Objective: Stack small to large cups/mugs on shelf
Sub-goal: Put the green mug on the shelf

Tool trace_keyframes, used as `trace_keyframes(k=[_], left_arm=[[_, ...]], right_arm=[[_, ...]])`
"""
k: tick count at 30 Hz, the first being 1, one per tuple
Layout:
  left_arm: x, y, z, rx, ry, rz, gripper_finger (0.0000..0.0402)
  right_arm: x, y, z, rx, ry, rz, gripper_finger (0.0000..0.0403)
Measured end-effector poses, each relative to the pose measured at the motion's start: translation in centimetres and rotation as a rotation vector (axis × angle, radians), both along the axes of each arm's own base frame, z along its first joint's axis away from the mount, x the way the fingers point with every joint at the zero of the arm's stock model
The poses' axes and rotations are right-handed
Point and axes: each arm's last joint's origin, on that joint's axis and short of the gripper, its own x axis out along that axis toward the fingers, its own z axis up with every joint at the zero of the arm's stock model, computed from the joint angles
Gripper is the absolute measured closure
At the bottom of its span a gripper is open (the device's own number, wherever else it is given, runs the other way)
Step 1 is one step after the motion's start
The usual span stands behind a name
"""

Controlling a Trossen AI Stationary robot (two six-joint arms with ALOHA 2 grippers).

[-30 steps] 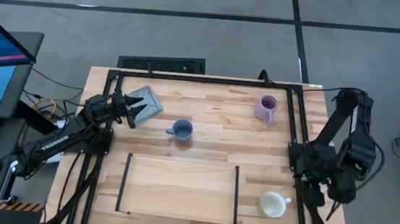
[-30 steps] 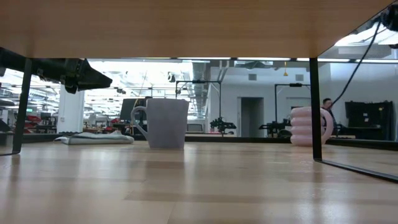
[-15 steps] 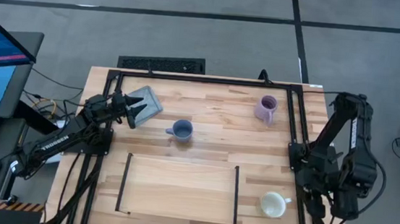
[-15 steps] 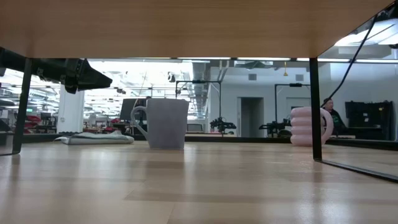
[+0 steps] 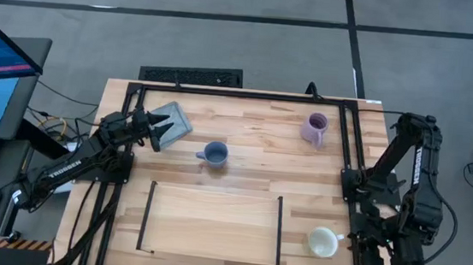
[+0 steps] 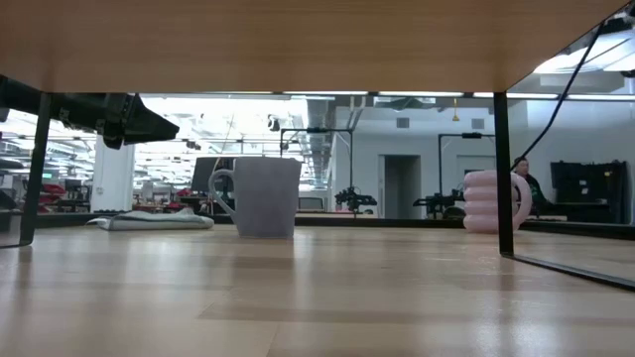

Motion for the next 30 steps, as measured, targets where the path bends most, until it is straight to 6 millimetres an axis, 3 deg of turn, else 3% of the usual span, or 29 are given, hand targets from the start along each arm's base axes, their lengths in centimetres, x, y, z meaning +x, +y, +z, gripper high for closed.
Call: trace_keyframes(k=[12, 21, 26, 30], left_arm=[[0.0, 0.1, 0.0, 0.003, 0.002, 0.03, 0.0246], [0.0, 0.1, 0.0, 0.003, 0.002, 0.031, 0.0246], [0.0, 0.1, 0.0, 0.002, 0.004, 0.03, 0.0246], [0.0, 0.1, 0.0, 0.001, 0.004, 0.03, 0.0246]], right_arm=[[0.8, 2.0, -1.2, 0.004, -0.003, -0.018, 0.021], [2.0, 2.0, -1.7, -0.043, 0.0, -0.038, 0.021], [2.6, 1.8, -1.7, 0.017, 0.031, -0.196, 0.021], [2.6, 1.7, -1.8, 0.017, 0.084, -0.188, 0.021]])
